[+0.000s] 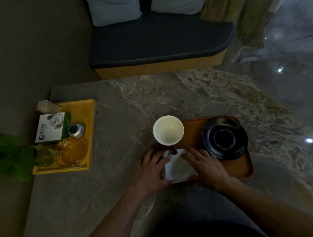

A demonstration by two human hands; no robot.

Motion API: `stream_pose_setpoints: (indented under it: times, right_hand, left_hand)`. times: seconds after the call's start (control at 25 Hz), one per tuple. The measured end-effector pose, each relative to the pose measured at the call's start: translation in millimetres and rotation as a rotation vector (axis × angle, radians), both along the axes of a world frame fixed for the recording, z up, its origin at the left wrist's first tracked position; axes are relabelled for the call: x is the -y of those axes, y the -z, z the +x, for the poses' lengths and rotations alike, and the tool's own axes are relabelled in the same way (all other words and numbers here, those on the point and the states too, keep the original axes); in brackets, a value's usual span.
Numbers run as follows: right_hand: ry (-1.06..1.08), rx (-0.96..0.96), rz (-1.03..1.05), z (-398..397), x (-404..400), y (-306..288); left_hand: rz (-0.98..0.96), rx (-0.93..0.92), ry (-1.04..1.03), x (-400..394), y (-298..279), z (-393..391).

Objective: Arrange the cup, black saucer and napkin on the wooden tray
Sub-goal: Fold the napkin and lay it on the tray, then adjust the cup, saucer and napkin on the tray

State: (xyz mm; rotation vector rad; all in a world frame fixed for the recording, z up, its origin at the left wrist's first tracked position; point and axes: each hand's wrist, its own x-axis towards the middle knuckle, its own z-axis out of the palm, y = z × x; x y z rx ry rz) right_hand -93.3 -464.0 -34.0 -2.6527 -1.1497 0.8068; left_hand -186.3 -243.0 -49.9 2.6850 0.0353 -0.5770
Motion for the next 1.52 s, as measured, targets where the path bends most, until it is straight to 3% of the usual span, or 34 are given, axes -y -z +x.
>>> stream_pose_setpoints:
  times: [0.16, 0.28, 0.44, 0.56, 0.64, 0.84, 1.0, 1.28, 1.52]
  right_hand:
    - [0.008, -0.017, 0.01, 1.0, -0.4, 0.1]
    - [0.07, -0.034, 0.044, 4.3, -0.2, -3.1]
    - [0.215, 0.1, 0.184, 14.3, -8.8, -13.4]
    - [0.342, 0.115, 0.267, 29.0, -28.4, -20.5]
    - [0.365, 0.089, 0.262, 42.6, -44.1, -22.3]
    - [0.281, 0.111, 0.178, 66.0, -60.7, -19.3]
    - [0.258, 0.104, 0.185, 71.0, -57.7, -16.1]
    - [0.157, 0.106, 0.173, 87.0, -58.6, -22.7]
    - [-0.049, 0.125, 0.04, 115.8, -60.3, -24.6]
  left_hand:
    - [-0.046, -0.065, -0.039, 0.6, 2.2, 0.3]
    - [-0.214, -0.091, -0.129, -12.4, -2.7, 4.0]
    - [-0.313, -0.05, -0.296, -51.4, -21.2, 23.6]
    - [-0.266, 0.038, -0.385, -67.9, -41.3, 54.9]
    - [-0.168, 0.097, -0.287, -69.7, -53.4, 80.4]
    - [0.013, -0.09, 0.032, -61.1, -60.2, 125.2]
    - [0.021, -0.052, 0.097, -53.1, -49.0, 129.8]
    - [-0.079, 0.008, -0.052, -52.2, -40.2, 116.4]
    - [-0.097, 0.037, -0.268, -34.0, -33.3, 96.0]
